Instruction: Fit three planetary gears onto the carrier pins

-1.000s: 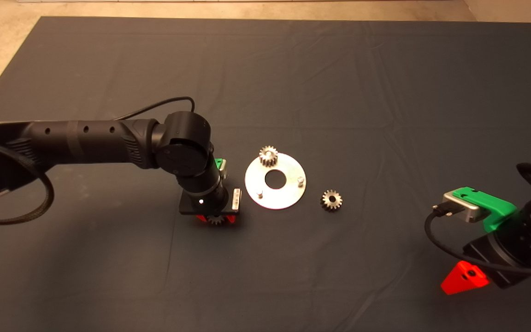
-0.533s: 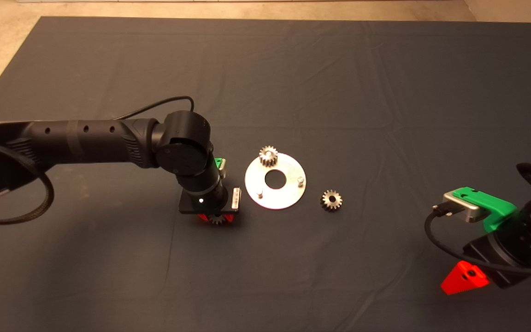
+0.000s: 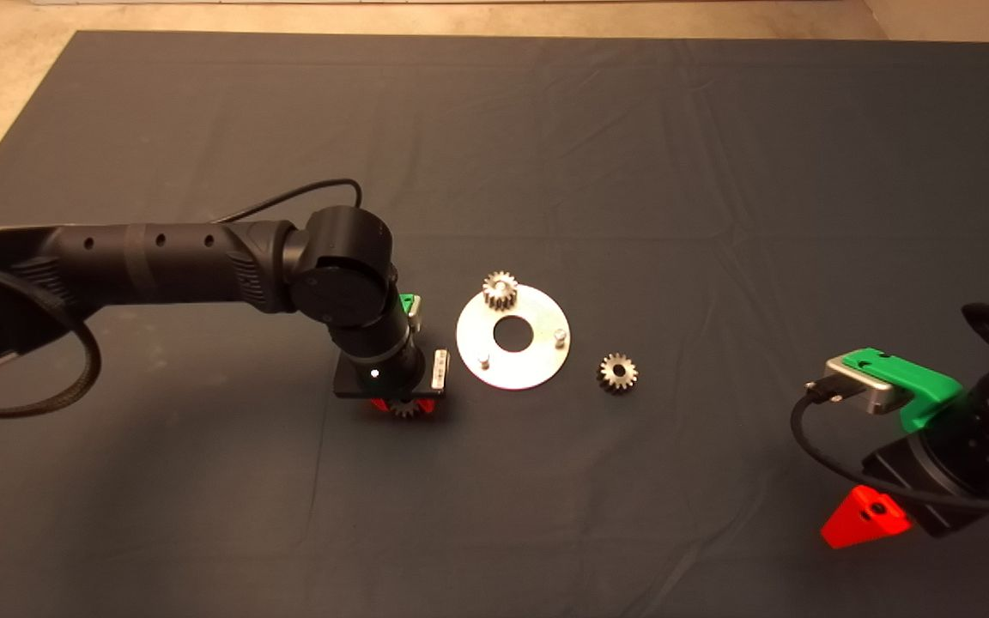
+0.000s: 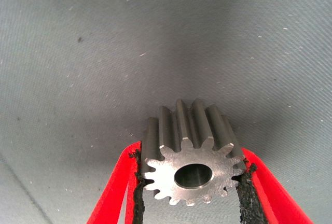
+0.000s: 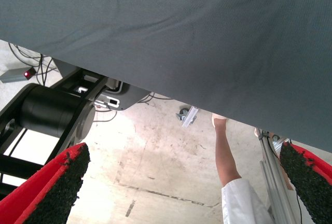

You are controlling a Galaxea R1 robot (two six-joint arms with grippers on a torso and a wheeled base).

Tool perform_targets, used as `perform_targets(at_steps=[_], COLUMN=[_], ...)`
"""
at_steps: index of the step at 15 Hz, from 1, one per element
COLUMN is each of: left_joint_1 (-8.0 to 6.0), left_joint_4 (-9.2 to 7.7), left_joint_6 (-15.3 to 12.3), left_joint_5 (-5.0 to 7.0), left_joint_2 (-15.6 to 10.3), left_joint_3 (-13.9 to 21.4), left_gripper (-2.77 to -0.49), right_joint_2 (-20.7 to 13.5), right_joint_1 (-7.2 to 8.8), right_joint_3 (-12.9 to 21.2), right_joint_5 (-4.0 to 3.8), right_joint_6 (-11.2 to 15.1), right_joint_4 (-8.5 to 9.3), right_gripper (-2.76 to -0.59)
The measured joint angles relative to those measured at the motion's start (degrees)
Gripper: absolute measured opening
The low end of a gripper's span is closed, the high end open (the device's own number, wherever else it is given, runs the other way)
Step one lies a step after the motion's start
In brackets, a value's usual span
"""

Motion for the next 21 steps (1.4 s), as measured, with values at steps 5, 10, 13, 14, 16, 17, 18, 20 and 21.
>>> perform_targets(at_steps=[5,10,13,14,16,17,18,20,21], left_joint_1=[-2.47,-5.24,-6.36,-6.80,-7.26,-7.57,-8.07,-8.74,-8.85], left_joint_4=[0.00,-3.46,-4.14,-4.22,-4.50,-5.33,-6.04,-6.57,-6.84], left_joint_6=[0.2,0.4,0.4,0.4,1.2,2.2,3.3,4.9,4.9], left_joint_5=[0.24,2.01,2.93,2.85,1.79,2.18,2.89,3.15,2.97], left_joint_2=[0.0,0.7,5.0,6.8,8.9,9.1,9.5,10.8,11.3], left_joint_3=[-0.6,-4.3,-5.4,-5.9,-6.7,-7.3,-8.6,-11.2,-11.3], left_gripper=[-2.32,-2.32,-2.32,-2.32,-2.32,-2.32,-2.32,-2.32,-2.32], right_joint_2=[0.0,0.0,0.2,0.2,0.0,0.0,0.0,0.1,0.0], right_joint_1=[0.00,0.00,0.02,0.00,0.00,0.00,0.00,0.02,0.00], right_joint_3=[0.0,0.0,0.0,0.0,0.0,0.0,0.0,0.0,0.0], right_joint_5=[0.02,0.00,0.04,0.04,-0.05,-0.03,0.00,0.15,0.09], right_joint_6=[0.0,0.0,0.0,0.0,0.0,0.0,0.0,0.0,0.0], right_joint_4=[0.00,0.00,0.00,0.00,0.00,0.00,0.00,0.00,0.00], right_gripper=[-0.63,-0.63,-0.63,-0.63,-0.63,-0.63,-0.63,-0.63,-0.63])
